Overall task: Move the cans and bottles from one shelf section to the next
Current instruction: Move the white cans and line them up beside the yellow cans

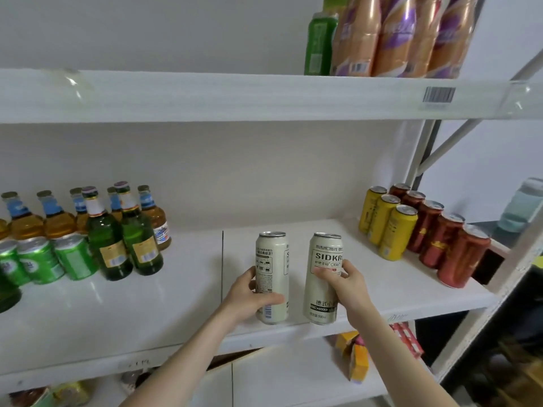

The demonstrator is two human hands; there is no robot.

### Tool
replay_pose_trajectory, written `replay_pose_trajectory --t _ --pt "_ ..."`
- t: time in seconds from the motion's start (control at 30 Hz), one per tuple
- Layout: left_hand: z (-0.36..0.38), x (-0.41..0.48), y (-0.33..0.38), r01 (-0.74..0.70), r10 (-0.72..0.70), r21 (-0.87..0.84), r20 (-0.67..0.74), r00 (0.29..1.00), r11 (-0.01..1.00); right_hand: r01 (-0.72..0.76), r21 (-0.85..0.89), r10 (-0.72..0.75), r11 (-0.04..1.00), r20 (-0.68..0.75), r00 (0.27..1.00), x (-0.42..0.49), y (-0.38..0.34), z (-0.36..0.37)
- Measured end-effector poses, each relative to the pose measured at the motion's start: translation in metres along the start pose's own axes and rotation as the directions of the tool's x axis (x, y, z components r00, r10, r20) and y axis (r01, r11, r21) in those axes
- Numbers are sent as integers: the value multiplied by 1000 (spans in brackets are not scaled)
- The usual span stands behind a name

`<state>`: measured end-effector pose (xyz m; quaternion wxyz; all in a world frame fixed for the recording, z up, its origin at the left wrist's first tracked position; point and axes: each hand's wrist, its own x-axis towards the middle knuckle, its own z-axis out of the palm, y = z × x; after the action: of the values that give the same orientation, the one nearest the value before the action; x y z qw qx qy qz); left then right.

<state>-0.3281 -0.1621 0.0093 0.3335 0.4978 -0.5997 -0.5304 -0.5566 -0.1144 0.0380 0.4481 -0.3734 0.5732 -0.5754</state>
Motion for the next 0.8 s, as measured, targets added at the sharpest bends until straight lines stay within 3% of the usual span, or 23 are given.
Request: replay_pose_trajectory --t 0.47,0.8 --pt "160 79 26 14 -19 -98 -50 999 995 5 -13 -4 1000 80 997 107 -8 -154" --pt "176 136 19 24 -27 -36 -90 996 999 -12 24 8 1000 128 992 176 4 -166"
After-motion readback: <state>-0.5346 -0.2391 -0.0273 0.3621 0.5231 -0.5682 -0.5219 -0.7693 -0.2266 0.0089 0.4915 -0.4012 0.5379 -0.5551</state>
